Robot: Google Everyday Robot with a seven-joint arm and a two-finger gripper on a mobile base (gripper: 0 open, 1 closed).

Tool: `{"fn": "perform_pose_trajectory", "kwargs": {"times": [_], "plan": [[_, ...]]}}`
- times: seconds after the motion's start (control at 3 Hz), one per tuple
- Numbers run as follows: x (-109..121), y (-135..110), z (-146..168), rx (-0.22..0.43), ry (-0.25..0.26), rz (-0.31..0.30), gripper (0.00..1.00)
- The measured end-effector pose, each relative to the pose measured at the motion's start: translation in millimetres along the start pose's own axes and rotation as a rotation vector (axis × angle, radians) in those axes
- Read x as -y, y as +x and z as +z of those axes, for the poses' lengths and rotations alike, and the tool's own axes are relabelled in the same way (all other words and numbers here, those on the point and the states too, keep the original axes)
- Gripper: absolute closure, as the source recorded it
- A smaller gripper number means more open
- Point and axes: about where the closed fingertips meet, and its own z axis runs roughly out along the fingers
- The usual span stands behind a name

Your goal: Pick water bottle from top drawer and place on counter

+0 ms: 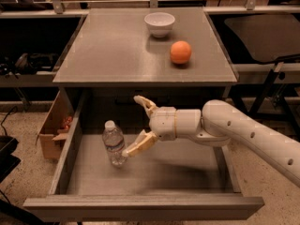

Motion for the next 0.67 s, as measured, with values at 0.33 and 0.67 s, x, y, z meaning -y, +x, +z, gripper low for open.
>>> {"fn": "perform_pose_trajectory", "kwargs": {"times": [0.33,0.67], "plan": [[0,28,30,0.018,-0.032,0.023,0.00],[-8,48,59,-0.016,-0.107,0.052,0.26]]}}
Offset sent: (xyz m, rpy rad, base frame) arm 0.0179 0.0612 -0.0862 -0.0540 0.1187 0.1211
